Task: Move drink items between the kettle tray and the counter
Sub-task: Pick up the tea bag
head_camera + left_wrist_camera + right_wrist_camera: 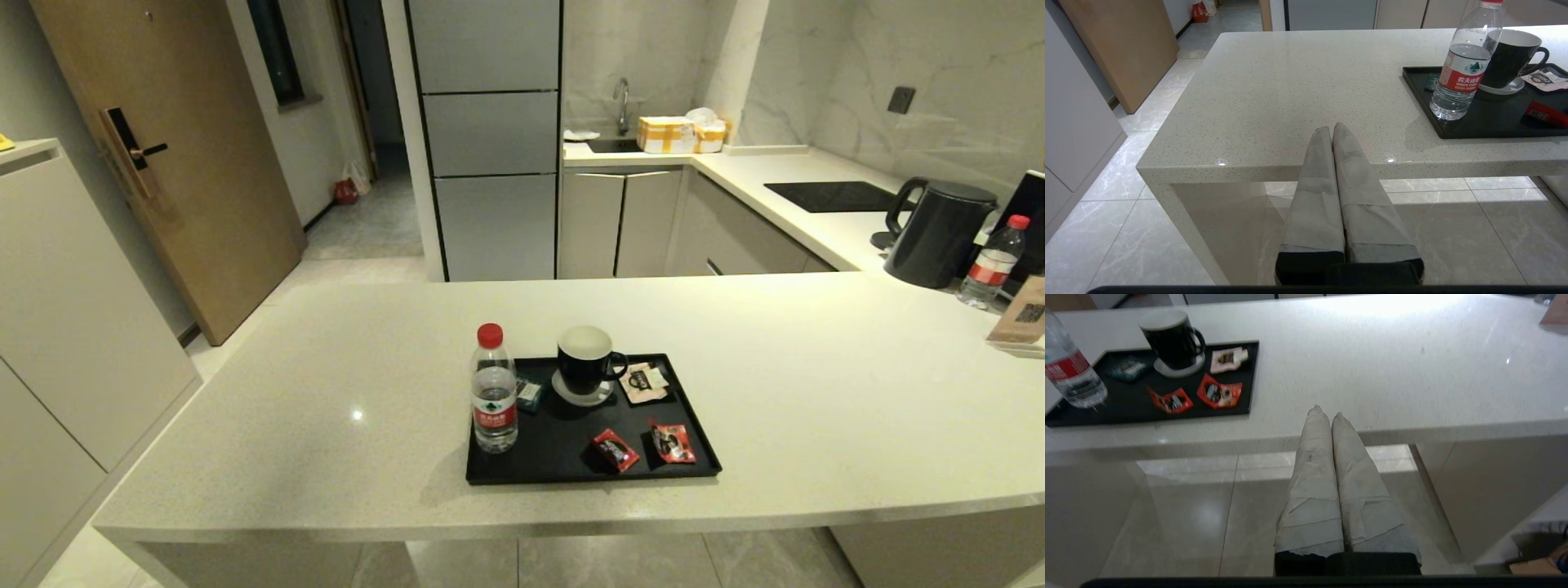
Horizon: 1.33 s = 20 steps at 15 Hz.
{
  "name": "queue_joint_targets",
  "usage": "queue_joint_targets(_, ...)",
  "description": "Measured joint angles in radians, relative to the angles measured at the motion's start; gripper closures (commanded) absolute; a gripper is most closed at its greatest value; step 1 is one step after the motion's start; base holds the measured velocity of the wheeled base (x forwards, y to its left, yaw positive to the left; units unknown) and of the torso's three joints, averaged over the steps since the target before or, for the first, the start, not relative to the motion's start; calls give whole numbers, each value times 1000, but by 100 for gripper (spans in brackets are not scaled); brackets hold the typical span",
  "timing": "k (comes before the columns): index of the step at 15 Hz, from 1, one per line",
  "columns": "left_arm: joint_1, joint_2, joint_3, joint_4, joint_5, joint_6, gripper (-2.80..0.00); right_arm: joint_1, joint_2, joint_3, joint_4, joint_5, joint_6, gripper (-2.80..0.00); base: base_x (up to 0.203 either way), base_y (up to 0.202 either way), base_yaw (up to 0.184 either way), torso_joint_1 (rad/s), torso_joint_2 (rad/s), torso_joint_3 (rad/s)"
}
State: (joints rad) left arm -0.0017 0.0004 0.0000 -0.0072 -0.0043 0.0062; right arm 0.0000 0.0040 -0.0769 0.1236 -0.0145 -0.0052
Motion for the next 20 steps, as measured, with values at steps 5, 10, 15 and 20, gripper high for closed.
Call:
queue_joint_targets(5, 0, 0, 0, 0, 0, 0, 0, 3, 261, -558, 44, 7, 83, 0, 0, 0, 0, 0, 0, 0)
queue_joint_targets(10, 0, 0, 0, 0, 0, 0, 0, 14, 732, -1036, 425, 70, 219, 0, 0, 0, 0, 0, 0, 0)
queue_joint_targets(15, 0, 0, 0, 0, -1, 0, 0, 70, 1170, -1104, 672, 363, 357, 0, 0, 0, 0, 0, 0, 0)
queue_joint_targets(20, 0, 0, 0, 0, 0, 0, 0, 160, 1639, -1234, 738, 366, 295, 0, 0, 0, 0, 0, 0, 0)
